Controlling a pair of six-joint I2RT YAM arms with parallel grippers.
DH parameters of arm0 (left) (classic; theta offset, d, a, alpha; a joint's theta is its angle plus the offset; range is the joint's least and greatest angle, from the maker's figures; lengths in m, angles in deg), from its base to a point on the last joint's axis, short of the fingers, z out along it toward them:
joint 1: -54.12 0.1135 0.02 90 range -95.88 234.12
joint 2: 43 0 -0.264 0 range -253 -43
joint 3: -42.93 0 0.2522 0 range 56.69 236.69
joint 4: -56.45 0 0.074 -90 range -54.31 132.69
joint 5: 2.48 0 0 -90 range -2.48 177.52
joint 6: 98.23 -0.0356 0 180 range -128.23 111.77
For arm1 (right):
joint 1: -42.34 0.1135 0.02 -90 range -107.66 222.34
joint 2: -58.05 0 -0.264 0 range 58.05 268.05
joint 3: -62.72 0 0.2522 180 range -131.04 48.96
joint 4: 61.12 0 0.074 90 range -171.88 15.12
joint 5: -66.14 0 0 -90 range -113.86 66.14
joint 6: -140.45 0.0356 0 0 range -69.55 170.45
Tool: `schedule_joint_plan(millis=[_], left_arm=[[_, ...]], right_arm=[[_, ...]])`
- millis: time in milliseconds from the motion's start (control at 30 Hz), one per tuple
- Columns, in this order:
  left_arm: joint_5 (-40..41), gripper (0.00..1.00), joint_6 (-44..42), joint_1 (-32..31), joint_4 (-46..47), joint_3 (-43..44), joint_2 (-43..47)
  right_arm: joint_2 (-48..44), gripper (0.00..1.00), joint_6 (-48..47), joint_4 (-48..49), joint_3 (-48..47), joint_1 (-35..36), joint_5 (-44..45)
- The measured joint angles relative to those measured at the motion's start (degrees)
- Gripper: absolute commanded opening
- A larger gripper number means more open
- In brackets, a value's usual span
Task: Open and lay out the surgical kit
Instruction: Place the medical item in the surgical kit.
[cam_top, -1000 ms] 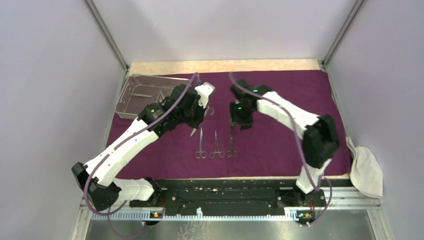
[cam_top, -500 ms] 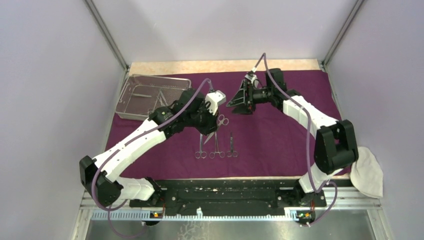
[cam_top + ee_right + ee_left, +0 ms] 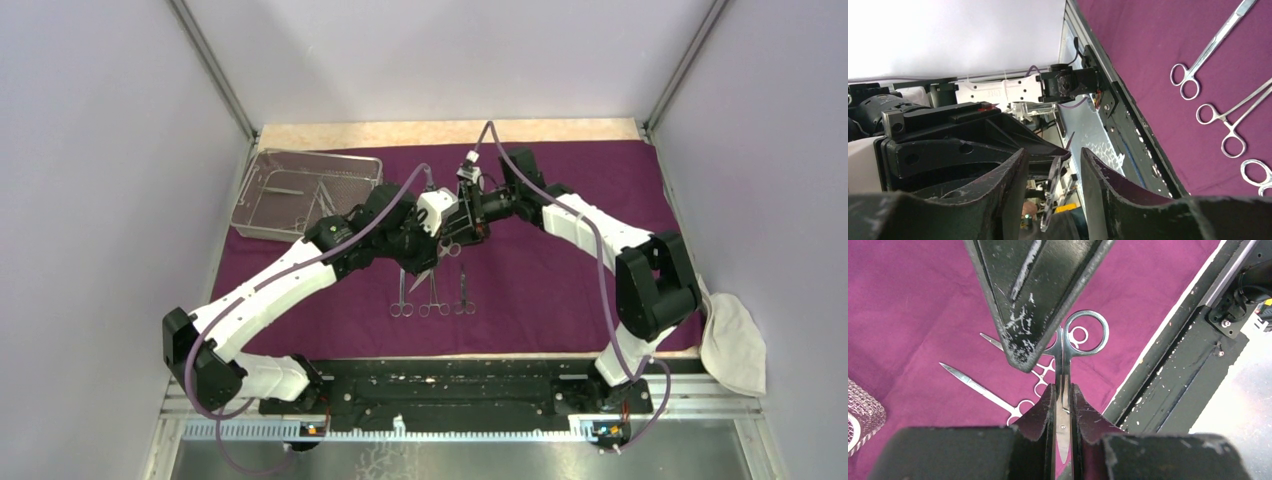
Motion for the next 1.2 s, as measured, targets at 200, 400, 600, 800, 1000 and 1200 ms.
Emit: schedule_joint_plan(millis=[200, 400, 600, 800, 1000, 1200], left_arm=[[1.5, 0.00, -0.5, 0.0, -0.3, -0.3, 0.0], [2.1, 0.00, -1.6, 0.0, -1.0, -0.3, 0.0], [3.2, 0.52, -1.4, -0.1, -1.8, -0.3, -0.4], [2.9, 0.90, 3.2, 1.1, -5.0, 1.5, -0.1], [-17.2, 0.90, 13.6, 15.1, -0.6, -2.7, 7.9], [-41.6, 0.77, 26.5, 21.8, 12.6, -12.5, 11.4]], right_arm=[[0.0, 0.30, 0.7, 0.9, 0.3, 1.4, -0.2], [0.0, 0.03, 1.7, 1.3, 2.6, 1.7, -0.1], [0.0, 0.00, 3.7, 3.5, 4.2, 1.7, 0.7], [-3.3, 0.00, 1.1, 7.9, 7.4, -0.4, 1.5], [-11.9, 0.00, -0.1, 22.2, 14.4, -3.5, -1.8], [-18.3, 0.00, 2.1, 35.2, 17.4, -3.7, -4.1]])
